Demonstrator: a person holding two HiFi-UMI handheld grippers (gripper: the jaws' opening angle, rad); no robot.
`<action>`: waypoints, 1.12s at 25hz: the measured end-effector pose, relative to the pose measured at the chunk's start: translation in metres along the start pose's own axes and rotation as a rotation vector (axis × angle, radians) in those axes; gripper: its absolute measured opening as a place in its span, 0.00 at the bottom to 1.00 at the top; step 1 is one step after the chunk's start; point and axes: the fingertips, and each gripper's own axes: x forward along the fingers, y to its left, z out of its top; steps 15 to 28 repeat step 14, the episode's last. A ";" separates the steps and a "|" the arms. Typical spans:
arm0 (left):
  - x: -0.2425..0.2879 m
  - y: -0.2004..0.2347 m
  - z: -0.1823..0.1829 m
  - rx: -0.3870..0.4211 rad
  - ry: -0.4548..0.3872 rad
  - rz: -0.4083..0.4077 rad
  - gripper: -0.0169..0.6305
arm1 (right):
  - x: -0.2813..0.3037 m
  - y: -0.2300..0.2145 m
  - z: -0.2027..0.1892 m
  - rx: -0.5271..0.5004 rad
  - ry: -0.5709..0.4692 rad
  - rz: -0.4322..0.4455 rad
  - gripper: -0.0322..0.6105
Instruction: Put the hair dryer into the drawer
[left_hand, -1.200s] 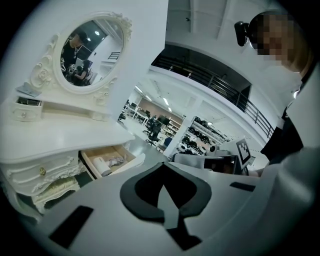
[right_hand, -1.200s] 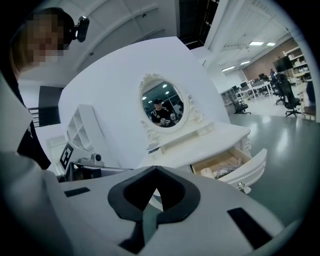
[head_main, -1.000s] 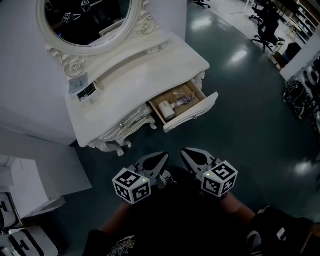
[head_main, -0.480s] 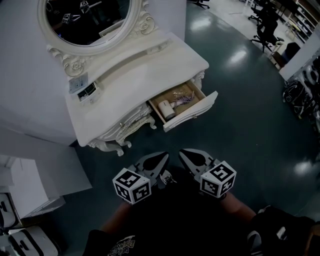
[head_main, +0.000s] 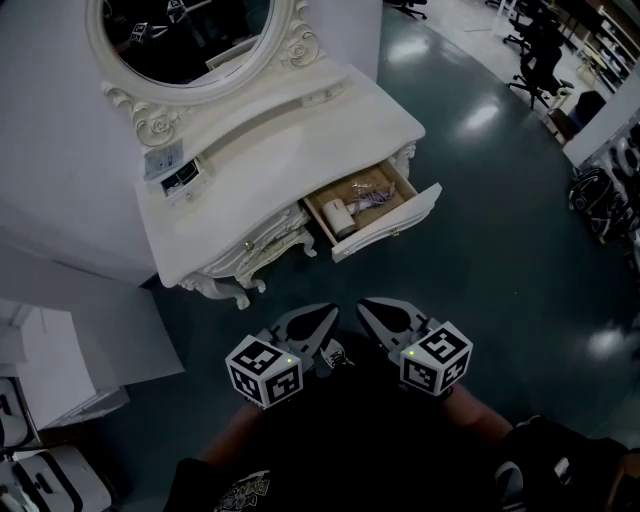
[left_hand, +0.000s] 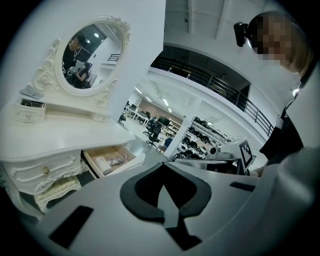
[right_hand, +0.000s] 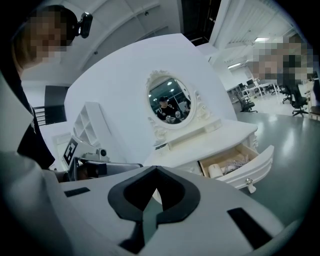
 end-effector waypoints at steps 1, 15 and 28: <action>0.000 0.000 0.000 0.000 0.000 0.000 0.03 | 0.000 0.000 0.000 0.000 0.001 0.001 0.10; -0.002 0.002 -0.001 0.001 -0.001 0.006 0.03 | 0.003 0.002 -0.001 -0.008 0.007 0.007 0.10; -0.002 0.002 -0.001 0.001 -0.001 0.006 0.03 | 0.003 0.002 -0.001 -0.008 0.007 0.007 0.10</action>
